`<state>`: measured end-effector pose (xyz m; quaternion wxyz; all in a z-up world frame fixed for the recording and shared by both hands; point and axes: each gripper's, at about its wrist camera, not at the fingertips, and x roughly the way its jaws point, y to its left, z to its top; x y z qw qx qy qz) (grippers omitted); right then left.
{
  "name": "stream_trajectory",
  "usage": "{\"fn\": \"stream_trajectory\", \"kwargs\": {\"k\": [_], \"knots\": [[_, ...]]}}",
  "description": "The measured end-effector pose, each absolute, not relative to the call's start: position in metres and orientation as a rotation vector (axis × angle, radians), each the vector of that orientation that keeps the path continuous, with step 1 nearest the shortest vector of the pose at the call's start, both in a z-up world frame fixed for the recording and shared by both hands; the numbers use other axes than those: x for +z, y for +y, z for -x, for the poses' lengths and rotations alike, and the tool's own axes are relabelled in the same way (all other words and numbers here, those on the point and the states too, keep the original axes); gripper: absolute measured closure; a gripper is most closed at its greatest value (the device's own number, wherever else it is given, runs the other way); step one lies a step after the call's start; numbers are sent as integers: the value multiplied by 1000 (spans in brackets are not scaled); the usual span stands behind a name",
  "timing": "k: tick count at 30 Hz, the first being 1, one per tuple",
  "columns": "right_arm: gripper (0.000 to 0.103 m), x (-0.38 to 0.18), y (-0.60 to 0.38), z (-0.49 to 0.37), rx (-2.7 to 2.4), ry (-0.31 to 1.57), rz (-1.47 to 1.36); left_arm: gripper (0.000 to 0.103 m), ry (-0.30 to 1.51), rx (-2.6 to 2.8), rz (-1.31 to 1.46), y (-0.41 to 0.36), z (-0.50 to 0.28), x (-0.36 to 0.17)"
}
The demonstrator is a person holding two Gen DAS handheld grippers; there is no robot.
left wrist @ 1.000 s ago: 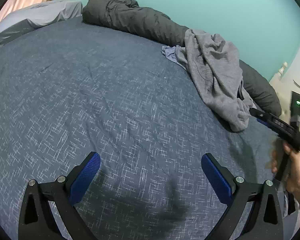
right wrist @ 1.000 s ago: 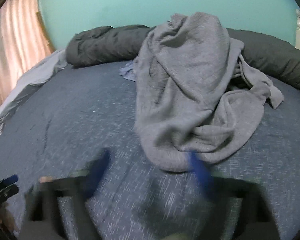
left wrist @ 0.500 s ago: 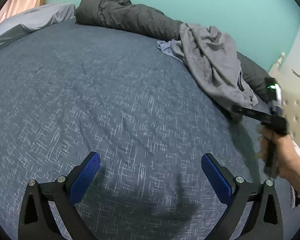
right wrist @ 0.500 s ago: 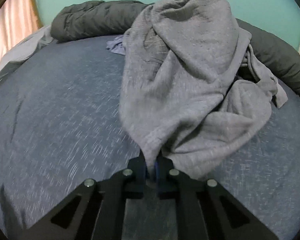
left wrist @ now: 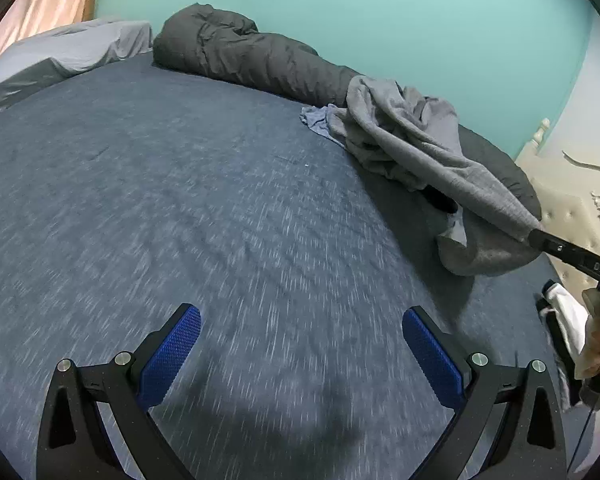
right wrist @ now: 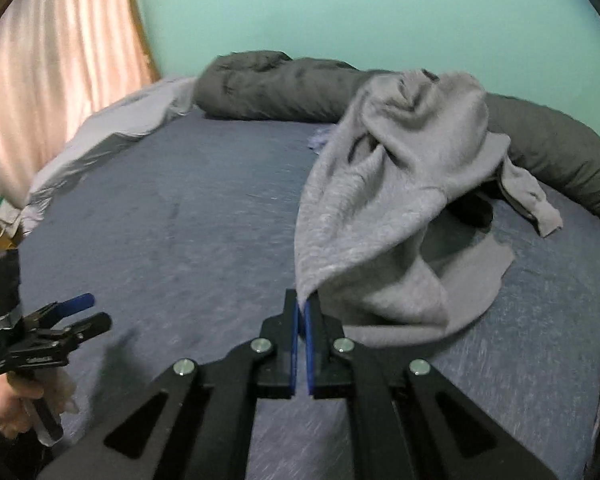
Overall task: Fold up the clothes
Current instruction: 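Lift and drag the sweatshirt with the right tool to spread it out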
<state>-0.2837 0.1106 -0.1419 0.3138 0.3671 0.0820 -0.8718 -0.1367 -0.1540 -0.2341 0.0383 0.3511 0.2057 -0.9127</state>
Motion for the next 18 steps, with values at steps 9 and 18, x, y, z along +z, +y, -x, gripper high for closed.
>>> {"fn": "stream_trajectory", "kwargs": {"k": [9,18], "knots": [[101,-118,86,163,-2158,188,-888,0,650,-2807,-1048,-160,60,-191],[101,-138,74,92,-1986,140,-907,0,675,-2818,-1009,-162,24,-167]]}}
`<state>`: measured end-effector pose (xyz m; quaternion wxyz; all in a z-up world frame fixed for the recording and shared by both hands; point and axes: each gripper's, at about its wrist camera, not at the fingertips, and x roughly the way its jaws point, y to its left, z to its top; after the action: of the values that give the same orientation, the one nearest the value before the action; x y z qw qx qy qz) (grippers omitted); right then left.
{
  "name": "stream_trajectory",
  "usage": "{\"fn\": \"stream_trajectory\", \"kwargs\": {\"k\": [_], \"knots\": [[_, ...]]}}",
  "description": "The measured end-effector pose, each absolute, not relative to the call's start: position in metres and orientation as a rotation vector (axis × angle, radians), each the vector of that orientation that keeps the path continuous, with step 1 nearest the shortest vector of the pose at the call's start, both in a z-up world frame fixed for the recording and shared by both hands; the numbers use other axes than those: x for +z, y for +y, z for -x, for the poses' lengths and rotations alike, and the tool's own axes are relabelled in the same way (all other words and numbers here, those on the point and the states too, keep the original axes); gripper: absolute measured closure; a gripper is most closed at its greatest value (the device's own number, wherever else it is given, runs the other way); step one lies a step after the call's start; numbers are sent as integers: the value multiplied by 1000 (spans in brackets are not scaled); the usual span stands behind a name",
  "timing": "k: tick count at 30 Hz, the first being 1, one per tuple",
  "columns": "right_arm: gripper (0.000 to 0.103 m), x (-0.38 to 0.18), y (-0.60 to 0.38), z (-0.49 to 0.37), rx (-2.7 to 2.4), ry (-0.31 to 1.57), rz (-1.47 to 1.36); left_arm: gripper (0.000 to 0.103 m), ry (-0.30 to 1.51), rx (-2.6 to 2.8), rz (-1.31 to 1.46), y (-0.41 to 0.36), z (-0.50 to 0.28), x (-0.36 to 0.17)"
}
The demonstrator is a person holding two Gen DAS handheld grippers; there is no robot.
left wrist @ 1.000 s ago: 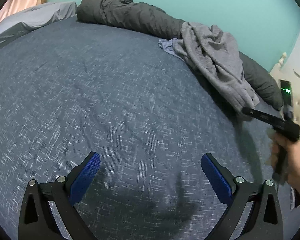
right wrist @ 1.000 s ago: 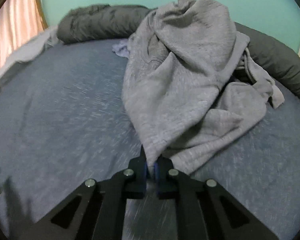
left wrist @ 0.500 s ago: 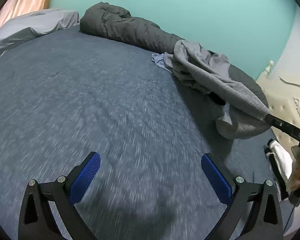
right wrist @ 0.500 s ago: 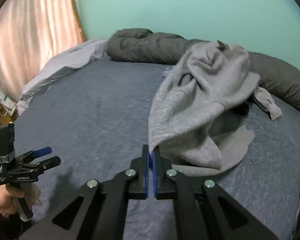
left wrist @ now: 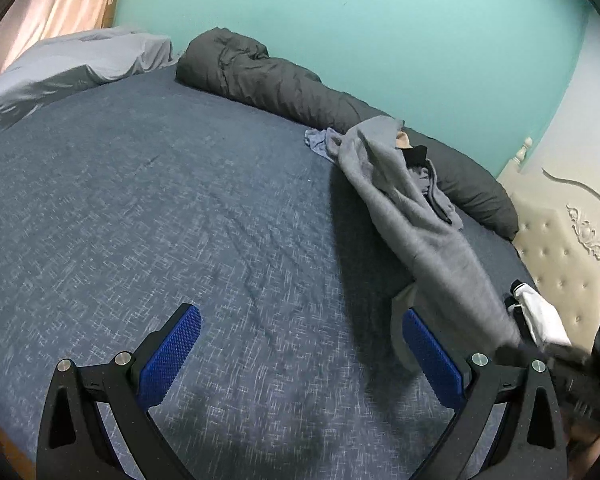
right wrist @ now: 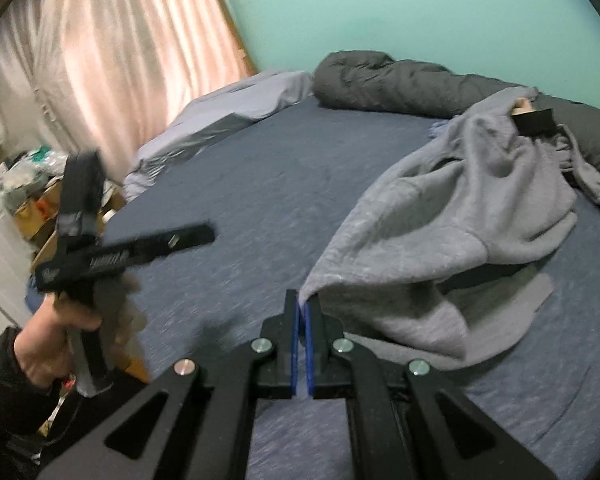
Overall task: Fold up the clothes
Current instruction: 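Lift and drag the sweatshirt with the right tool to spread it out, then grasp the sweatshirt hem with the left tool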
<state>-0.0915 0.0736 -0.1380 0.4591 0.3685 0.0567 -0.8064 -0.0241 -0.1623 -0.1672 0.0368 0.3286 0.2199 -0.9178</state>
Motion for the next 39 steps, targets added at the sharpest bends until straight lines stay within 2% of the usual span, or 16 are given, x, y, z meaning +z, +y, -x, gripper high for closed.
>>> {"fn": "stream_trajectory", "kwargs": {"k": [6,10,12,14,18,29,39], "knots": [[101,-187,49,74,-1931,220,-1009,0,639,-2846,-1049,-149,26,-172],[96,-213,75,99,-2018,84,-1095,0,608,-2838,-1121,-142,37,-189],[74,-215,91,108,-2068,51,-1099,0,606,-2820,-1158,-141,45,-199],[61,-216,109,119,-2105,-7,-1083,0,601,-2803,-1187,-138,54,-208],[50,-219,149,135,-2215,-150,-1026,0,550,-2790,-1227,-127,75,-220],[45,-283,243,160,-2408,-489,-1025,0,459,-2734,-1387,-111,134,-260],[44,-302,245,179,-2375,-502,-1078,0,472,-2689,-1487,-117,180,-284]]}}
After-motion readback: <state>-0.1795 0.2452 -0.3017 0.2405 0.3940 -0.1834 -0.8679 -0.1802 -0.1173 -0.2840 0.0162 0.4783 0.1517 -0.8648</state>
